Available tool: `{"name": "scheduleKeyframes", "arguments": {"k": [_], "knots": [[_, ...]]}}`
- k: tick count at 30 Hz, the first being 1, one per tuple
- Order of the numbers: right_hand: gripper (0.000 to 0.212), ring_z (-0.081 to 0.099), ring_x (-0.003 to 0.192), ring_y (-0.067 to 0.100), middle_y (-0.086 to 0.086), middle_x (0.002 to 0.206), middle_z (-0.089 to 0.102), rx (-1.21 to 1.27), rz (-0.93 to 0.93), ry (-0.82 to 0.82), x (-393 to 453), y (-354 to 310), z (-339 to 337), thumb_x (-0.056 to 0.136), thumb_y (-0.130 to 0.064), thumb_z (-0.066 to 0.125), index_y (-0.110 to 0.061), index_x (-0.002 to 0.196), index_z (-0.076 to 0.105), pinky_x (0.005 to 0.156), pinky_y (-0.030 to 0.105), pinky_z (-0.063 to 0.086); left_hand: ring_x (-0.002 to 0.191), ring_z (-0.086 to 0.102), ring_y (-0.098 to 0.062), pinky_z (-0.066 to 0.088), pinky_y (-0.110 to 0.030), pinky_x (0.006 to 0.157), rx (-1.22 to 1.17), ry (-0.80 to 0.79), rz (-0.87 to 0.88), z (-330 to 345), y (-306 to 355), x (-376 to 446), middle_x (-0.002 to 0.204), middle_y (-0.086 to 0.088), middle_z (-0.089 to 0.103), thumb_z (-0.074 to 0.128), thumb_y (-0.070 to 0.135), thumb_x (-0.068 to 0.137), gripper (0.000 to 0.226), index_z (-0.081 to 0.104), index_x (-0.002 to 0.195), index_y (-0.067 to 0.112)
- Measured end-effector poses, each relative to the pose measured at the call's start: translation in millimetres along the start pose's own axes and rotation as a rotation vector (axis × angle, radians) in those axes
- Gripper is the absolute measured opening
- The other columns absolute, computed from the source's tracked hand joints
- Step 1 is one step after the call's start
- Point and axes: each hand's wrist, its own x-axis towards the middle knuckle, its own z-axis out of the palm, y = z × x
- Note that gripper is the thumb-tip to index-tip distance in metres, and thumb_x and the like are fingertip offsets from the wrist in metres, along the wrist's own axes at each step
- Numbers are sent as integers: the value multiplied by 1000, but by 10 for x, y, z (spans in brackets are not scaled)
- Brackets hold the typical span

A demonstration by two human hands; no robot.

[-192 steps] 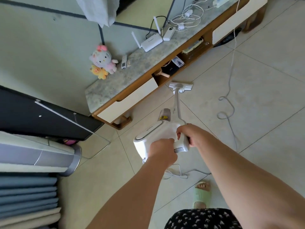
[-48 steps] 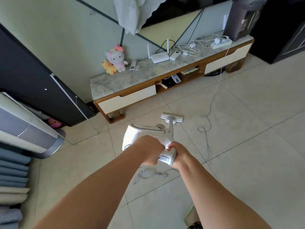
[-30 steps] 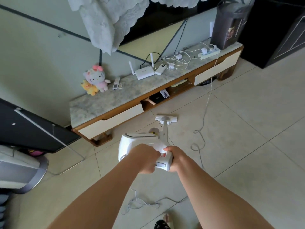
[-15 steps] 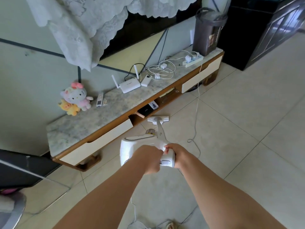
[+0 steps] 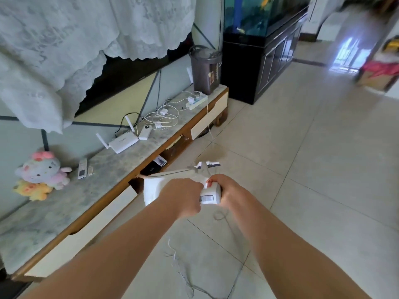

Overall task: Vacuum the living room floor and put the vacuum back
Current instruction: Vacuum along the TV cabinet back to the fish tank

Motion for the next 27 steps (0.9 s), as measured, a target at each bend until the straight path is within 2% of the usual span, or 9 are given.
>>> {"name": "scheduleKeyframes", "arguments": {"k": [3, 6, 8, 10, 12, 15, 18, 22, 27], "knots": [[16, 57, 34, 19, 6, 42, 55, 31, -74, 34, -173, -191, -213, 86, 1, 44, -6, 72, 49, 42, 24, 49, 81, 58, -15, 49, -29, 77, 11, 47, 98, -228, 164, 151, 82, 6, 57, 57, 22, 85, 14, 55, 98, 26], [14, 59, 45, 20, 6, 46, 56, 68, -112, 86, -233, -301, -447, 84, -4, 49, -6, 70, 51, 52, 27, 51, 77, 57, -16, 46, -28, 69, 44, 77, 170, -293, 341, 341, 80, 6, 58, 57, 23, 82, 14, 56, 95, 26], [17, 56, 56, 21, 7, 54, 53, 87, -108, 133, -242, -372, -648, 84, -7, 51, -8, 67, 49, 51, 25, 50, 79, 59, -18, 49, -31, 72, 69, 67, 220, -274, 493, 507, 84, 3, 61, 56, 21, 81, 17, 57, 98, 25], [18, 55, 56, 21, 7, 56, 54, 108, -95, 176, -219, -435, -864, 86, -8, 51, -7, 68, 49, 44, 22, 48, 81, 60, -19, 52, -35, 77, 76, 49, 262, -233, 646, 692, 87, 2, 62, 56, 22, 81, 19, 58, 100, 24], [19, 53, 53, 20, 7, 54, 53, 98, -111, 198, -147, -493, -1079, 87, -9, 51, -7, 69, 48, 47, 23, 44, 80, 61, -20, 53, -36, 78, 95, 42, 307, -191, 796, 897, 86, 1, 62, 56, 22, 81, 21, 59, 102, 24], [23, 50, 60, 23, 8, 67, 48, 86, -97, 262, -3, -624, -1371, 88, -10, 52, -6, 66, 46, 49, 24, 42, 78, 60, -20, 53, -35, 75, 121, 33, 342, -160, 978, 1208, 85, 1, 61, 54, 21, 81, 23, 59, 103, 24], [24, 50, 60, 24, 9, 67, 47, 137, -99, 269, 182, -804, -1660, 88, -9, 51, -6, 64, 46, 48, 23, 45, 76, 59, -20, 50, -32, 69, 160, 9, 364, -179, 1186, 1546, 81, 2, 59, 52, 19, 80, 21, 59, 100, 22], [29, 50, 64, 28, 12, 68, 48, 129, -132, 264, 410, -1225, -2095, 82, -10, 53, -6, 54, 48, 71, 36, 46, 71, 56, -19, 38, -29, 61, 194, -18, 382, -305, 1547, 2076, 75, 3, 54, 51, 15, 80, 16, 56, 94, 21], [22, 51, 63, 27, 10, 69, 48, 190, -86, 206, 628, -1812, -2685, 79, -8, 52, -7, 58, 46, 62, 33, 50, 63, 50, -17, 30, -28, 53, 242, -86, 380, -612, 2028, 2772, 66, 4, 49, 49, 11, 77, 15, 52, 89, 20]]}}
